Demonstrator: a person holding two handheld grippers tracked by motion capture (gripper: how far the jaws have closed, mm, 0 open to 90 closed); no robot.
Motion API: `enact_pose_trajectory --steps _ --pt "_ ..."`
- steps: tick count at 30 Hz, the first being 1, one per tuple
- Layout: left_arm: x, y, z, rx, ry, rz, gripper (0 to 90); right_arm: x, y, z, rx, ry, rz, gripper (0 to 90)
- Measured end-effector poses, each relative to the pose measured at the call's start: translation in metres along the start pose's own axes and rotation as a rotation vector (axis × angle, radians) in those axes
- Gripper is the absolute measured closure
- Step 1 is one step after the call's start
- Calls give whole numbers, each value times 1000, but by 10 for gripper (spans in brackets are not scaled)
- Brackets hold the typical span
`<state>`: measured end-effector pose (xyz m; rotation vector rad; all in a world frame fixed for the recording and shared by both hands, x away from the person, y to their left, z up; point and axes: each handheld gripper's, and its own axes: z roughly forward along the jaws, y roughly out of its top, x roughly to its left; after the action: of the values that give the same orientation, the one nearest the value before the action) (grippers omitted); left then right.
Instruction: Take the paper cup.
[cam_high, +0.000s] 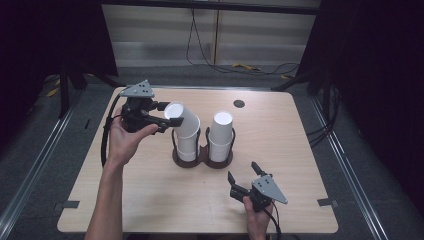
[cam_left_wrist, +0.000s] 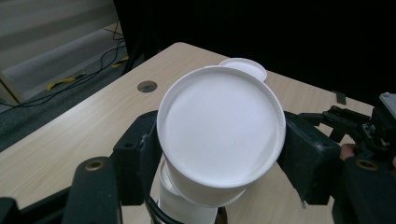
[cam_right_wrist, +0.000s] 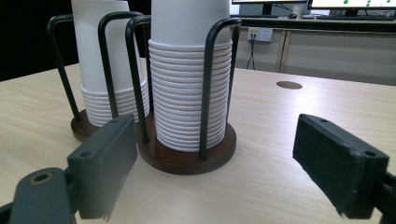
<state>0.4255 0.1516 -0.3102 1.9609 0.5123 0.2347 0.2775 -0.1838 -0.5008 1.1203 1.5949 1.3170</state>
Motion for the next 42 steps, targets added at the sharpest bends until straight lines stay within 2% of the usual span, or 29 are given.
enact_pose_trajectory --steps 1,7,11,14,17,18,21,26,33,34,35,36,39,42 --pt "-1 -1 0 -9 -7 -11 348 0 0 0 1 1 1 135" --pt "-7 -6 -4 -34 -18 -7 348 0 0 0 1 1 0 135" --pt "-12 -7 -5 -34 -8 -4 348 0 0 0 1 4 1 135" --pt "-17 -10 -10 -65 -46 6 348 0 0 0 0 9 0 135" --pt "-18 -12 -11 -56 -29 10 348 0 0 0 1 12 0 135" --pt "-19 -15 -10 -68 -56 12 348 0 0 0 2 11 -1 135" --pt "-21 -18 -10 -71 -49 16 348 0 0 1 0 9 0 135" --pt "-25 -29 -6 -92 -43 -18 348 -1 0 0 1 14 5 135" --pt "-34 -38 -2 -106 -58 -13 348 -2 0 1 4 18 17 134" --pt "-37 -40 -1 -110 -71 -9 347 -2 0 1 3 29 20 134" --pt "-37 -40 -1 -110 -71 -9 348 -2 0 1 3 29 20 134" --pt "-40 -43 -1 -104 -67 -5 348 -2 0 1 -10 61 29 134" --pt "-43 -48 1 -97 -66 1 347 -2 0 2 -18 79 29 133" --pt "-44 -54 4 -100 -75 -3 347 1 1 4 4 135 31 131"
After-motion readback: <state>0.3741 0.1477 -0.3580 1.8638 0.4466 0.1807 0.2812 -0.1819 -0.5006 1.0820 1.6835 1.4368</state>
